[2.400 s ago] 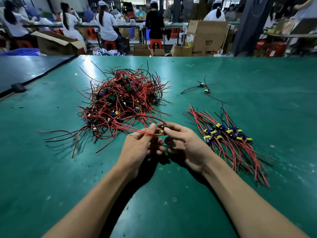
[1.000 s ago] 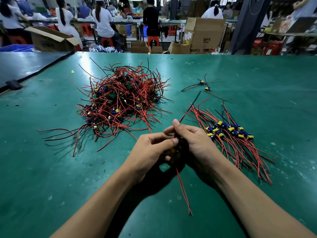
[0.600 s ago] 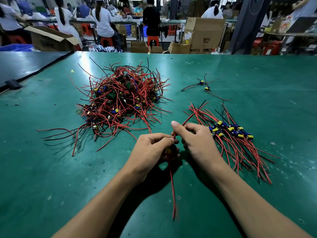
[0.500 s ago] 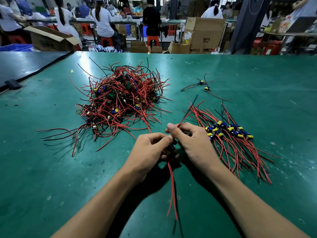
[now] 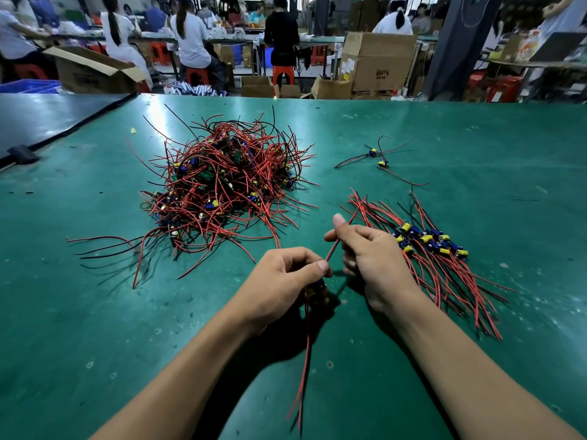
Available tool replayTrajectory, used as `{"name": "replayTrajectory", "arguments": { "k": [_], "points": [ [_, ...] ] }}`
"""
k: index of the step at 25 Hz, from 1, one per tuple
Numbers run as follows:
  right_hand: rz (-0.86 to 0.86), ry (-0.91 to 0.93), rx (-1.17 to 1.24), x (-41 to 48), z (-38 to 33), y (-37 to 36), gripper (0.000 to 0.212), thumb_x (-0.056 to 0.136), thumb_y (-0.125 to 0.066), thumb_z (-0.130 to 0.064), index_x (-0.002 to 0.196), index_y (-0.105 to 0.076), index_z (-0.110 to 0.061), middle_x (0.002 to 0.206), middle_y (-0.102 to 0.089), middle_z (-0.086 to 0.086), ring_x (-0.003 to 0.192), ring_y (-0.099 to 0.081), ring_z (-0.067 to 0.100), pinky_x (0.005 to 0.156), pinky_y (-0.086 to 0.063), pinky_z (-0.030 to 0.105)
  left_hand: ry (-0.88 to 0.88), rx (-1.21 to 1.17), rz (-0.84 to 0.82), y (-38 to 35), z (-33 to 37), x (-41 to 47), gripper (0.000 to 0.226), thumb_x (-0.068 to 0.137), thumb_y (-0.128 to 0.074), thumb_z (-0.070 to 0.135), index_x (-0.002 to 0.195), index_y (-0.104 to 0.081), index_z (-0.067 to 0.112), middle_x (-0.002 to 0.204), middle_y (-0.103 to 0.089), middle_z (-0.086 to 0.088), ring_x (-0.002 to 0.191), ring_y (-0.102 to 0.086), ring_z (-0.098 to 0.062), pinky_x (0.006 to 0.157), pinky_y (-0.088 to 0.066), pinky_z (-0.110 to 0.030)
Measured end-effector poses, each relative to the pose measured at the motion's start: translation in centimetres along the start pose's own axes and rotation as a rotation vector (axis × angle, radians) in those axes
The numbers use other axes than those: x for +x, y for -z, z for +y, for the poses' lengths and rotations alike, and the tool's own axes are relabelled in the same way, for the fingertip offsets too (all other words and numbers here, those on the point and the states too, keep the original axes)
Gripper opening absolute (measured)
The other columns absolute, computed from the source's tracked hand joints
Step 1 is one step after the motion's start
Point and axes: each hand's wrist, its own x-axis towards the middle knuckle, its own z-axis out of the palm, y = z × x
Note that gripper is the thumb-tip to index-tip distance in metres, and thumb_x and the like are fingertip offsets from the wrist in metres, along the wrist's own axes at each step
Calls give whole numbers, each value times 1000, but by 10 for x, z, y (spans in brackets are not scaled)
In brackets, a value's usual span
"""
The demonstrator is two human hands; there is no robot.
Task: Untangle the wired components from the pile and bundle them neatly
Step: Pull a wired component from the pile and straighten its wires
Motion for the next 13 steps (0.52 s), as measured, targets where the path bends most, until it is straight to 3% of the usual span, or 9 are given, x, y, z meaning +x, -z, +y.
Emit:
{"name": "replayTrajectory", "arguments": {
  "k": [3, 7, 10, 13],
  "points": [
    [68, -138, 136, 4, -5, 2, 52, 97, -59, -45, 59, -61, -9, 44, -29, -4, 33, -23, 8, 38, -20, 18, -19, 56, -44, 0, 0, 0, 14, 94, -59, 9, 84, -68, 5, 65, -62, -6, 65, -60, -23, 59, -47, -19],
    [16, -276, 303, 3, -8, -3, 48, 97, -59, -38, 60, -50, -9, 39, -33, -5, 27, -24, 5, 30, -21, 17, -8, 37, -24, -2, -2, 1, 14, 94, -57, 5, 85, -67, 6, 61, -60, -3, 56, -57, -20, 54, -43, -19],
    [-1, -136, 189, 0, -5, -5, 47, 91, -62, -46, 68, -62, -4, 50, -36, -3, 36, -30, 6, 35, -25, 18, -2, 44, 53, -4, -2, 1, 16, 95, -57, 6, 85, -69, 8, 63, -60, -7, 55, -55, -19, 50, -41, -19],
    [-152, -86, 19, -10, 2, -8, 48, 82, -68, -55, 86, -76, -8, 50, -39, -2, 38, -35, 10, 39, -29, 19, 15, -67, 129, -5, 0, 1, 19, 96, -56, 10, 81, -64, 3, 67, -64, -6, 48, -54, -16, 46, -46, -21]
  ]
}}
